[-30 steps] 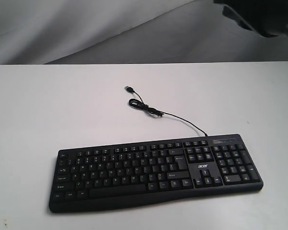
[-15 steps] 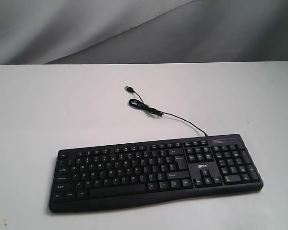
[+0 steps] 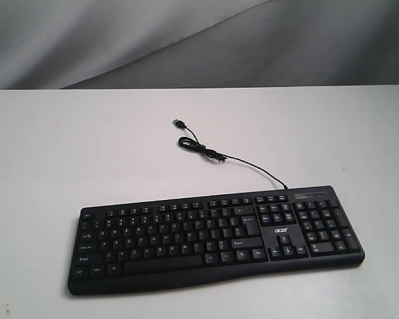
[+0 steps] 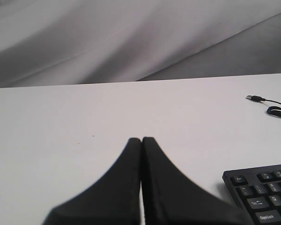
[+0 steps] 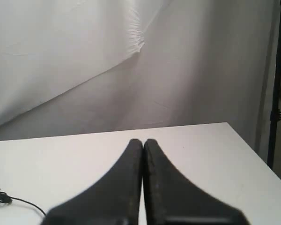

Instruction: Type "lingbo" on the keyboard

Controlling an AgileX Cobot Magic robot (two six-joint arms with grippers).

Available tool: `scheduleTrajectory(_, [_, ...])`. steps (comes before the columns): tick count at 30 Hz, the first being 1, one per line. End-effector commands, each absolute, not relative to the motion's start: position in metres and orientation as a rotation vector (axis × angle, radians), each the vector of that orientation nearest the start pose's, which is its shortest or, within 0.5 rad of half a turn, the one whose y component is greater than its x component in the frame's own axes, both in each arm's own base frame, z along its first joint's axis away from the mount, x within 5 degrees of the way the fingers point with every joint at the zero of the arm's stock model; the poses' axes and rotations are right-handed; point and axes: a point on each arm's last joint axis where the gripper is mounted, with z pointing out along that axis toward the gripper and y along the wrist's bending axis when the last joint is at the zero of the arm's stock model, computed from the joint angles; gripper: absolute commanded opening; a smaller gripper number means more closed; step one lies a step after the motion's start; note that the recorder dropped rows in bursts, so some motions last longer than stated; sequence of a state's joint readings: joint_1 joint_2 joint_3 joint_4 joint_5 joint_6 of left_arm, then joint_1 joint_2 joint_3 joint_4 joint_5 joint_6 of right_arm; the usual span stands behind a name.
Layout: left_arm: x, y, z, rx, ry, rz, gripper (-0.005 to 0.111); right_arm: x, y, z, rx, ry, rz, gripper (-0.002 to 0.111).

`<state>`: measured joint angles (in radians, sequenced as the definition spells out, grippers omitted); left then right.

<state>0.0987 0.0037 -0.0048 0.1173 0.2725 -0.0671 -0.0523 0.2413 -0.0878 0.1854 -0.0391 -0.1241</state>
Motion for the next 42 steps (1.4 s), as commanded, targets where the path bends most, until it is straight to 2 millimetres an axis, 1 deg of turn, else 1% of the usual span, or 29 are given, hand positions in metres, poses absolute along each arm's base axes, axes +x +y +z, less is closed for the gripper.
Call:
scheduleTrajectory(1, [0.055,0.008,0.190,-0.071,1.744,0.132,0.001,0.074,-0.005,0.221,0.135,1.594,0.026,0.000])
scheduleTrajectory(7, [0.055,0.008,0.190,-0.071,1.744,0.132,0.001,0.071,-0.004,0.212,0.169,1.624,0.067,0.000])
scheduleTrajectory(10, [0.055,0.008,0.190,-0.071,1.744,0.132,0.001,0.069,-0.004,0.201,0.150,1.656,0.052,0.000])
scheduleTrajectory(12, [0.055,0.008,0.190,-0.071,1.744,0.132,0.001,0.068,-0.004,0.203,0.136,1.639,0.040,0.000])
scheduleTrajectory(15, [0.055,0.008,0.190,-0.071,1.744,0.132,0.001,0.066,-0.003,0.199,0.095,1.679,0.007,0.000])
scheduleTrajectory(21, [0.055,0.008,0.190,-0.071,1.744,0.132,0.001,0.059,-0.002,0.199,0.073,1.651,-0.006,0.000])
scheduleTrajectory(23, [0.055,0.008,0.190,-0.071,1.744,0.132,0.001,0.056,-0.002,0.196,0.068,1.673,-0.004,0.000])
scheduleTrajectory(32, [0.054,0.008,0.189,-0.071,1.746,0.132,0.001,0.054,-0.002,0.183,0.046,1.815,-0.022,0.000])
scheduleTrajectory(42, [0.054,0.008,0.189,-0.071,1.746,0.132,0.001,0.054,-0.002,0.183,0.044,1.817,-0.024,0.000])
